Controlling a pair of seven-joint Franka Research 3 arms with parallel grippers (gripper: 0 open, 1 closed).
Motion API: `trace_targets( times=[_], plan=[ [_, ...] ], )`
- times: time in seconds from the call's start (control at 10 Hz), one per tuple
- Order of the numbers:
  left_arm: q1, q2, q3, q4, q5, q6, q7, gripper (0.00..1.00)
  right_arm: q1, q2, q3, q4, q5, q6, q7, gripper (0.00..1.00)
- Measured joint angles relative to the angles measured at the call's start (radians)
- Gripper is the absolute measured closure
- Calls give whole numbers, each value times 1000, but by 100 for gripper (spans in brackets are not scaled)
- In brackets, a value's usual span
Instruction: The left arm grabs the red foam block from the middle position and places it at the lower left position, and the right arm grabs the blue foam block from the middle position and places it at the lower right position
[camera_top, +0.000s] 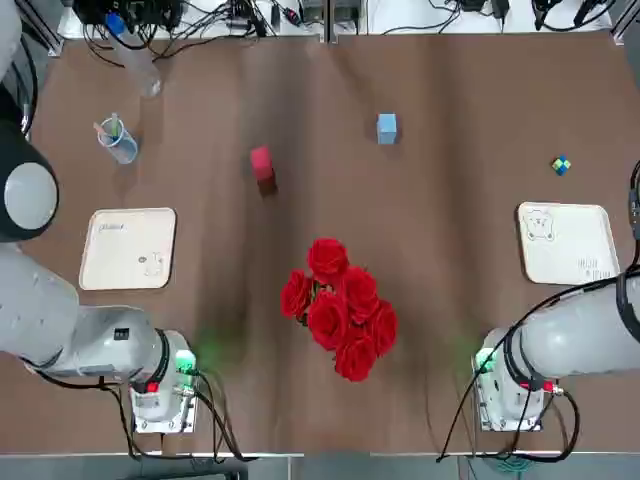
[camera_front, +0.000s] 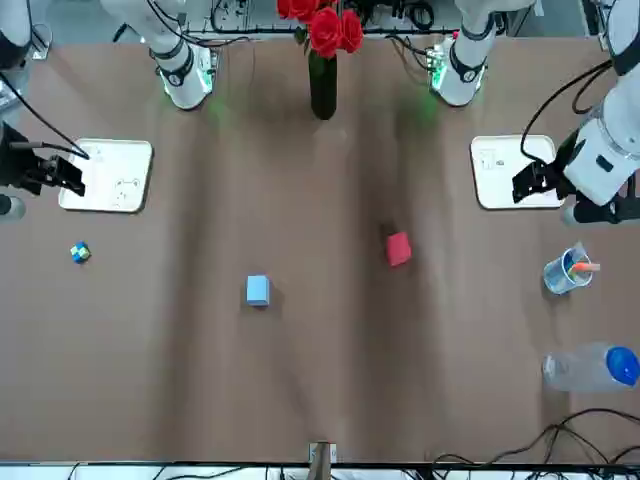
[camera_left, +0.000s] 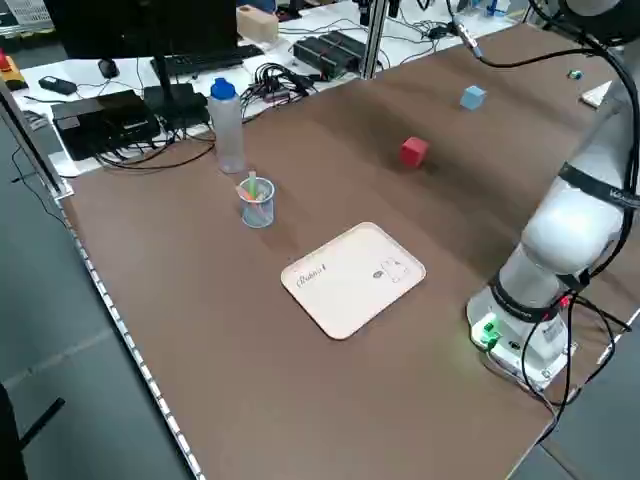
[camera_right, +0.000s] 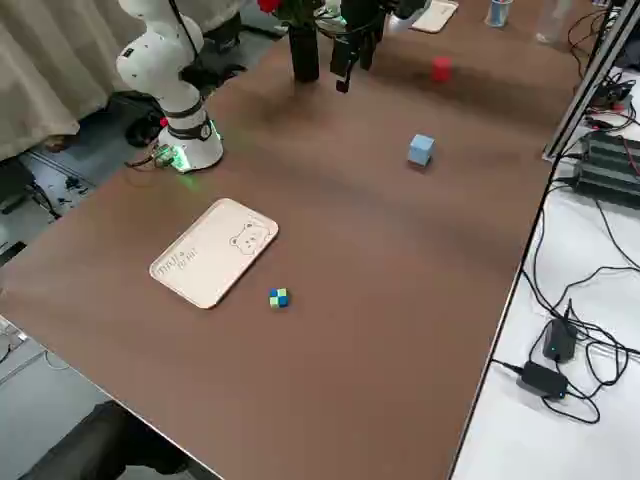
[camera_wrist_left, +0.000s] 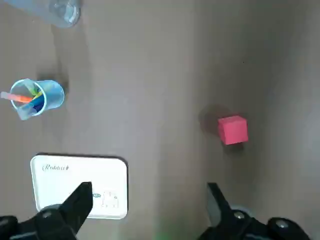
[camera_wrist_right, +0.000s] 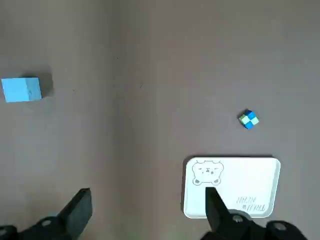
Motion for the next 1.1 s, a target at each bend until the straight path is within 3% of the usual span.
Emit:
trace_targets(
  times=[0.4,0.7,1.1],
  plan=[
    [6,1,-4,-1,0,-2,44,0,2,5,2,-3,2,0,0,0],
    [5,54,-8,-17,-1,9,69,0,56,78,8,-12,9,15,5,0],
    [-37,180,-11,-95,-2,226,-78,0,204,254,14,-22,94,250,282,0]
  ],
)
